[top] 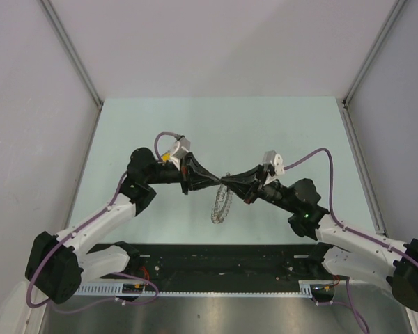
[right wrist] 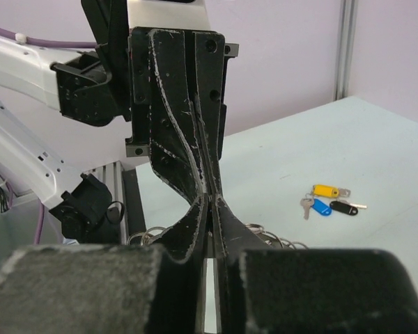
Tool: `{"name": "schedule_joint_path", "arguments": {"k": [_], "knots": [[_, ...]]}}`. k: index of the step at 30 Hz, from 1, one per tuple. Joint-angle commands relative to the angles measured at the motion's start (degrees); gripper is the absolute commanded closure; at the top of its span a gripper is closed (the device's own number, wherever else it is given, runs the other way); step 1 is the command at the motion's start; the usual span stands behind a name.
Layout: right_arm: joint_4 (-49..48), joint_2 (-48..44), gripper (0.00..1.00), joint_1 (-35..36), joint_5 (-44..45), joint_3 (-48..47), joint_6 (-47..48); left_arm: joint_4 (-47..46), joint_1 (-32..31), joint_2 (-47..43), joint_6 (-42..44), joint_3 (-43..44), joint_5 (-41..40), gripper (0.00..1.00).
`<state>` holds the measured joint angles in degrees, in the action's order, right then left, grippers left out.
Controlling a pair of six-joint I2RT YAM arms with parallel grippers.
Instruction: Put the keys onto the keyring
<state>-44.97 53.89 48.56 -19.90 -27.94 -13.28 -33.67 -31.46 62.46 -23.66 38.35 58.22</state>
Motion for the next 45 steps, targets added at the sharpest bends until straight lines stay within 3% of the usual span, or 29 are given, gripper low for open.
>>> {"name": "schedule_joint_path", "arguments": {"k": [1, 2, 7, 12, 20, 30, 45], "knots": [[4.5, -4.4, 0.84, -1.4, 1.3, -0.8, 1.1, 17.7, -0.7, -1.0, 12.5, 5.8, -4.6, 1.00], [6.6, -5.4, 0.80, -2.0, 1.6, -1.1, 1.2, 23.2, -0.7, -1.2, 14.4, 6.6, -5.8, 1.00], [25.1, -9.6, 0.56, -4.9, 2.1, -5.9, 3.7, 32.5, -0.9, -1.4, 22.6, 10.1, -12.8, 1.00], [36.3, -8.7, 0.43, -6.8, 0.9, -11.0, 7.5, 43.8, -1.8, -1.4, 31.4, 13.3, -19.7, 1.00], [40.5, -2.4, 0.48, -6.5, -3.3, -13.9, 12.7, 50.7, -4.2, -2.2, 37.5, 14.7, -25.5, 1.00], [41.5, 7.4, 0.53, -3.7, -8.9, -19.1, 21.8, 52.8, -5.8, -2.6, 40.0, 14.9, -24.1, 1.00], [41.2, 16.8, 0.61, -3.1, -14.2, -22.8, 25.7, 52.9, -6.9, -2.0, 40.0, 14.8, -21.5, 1.00]]}}
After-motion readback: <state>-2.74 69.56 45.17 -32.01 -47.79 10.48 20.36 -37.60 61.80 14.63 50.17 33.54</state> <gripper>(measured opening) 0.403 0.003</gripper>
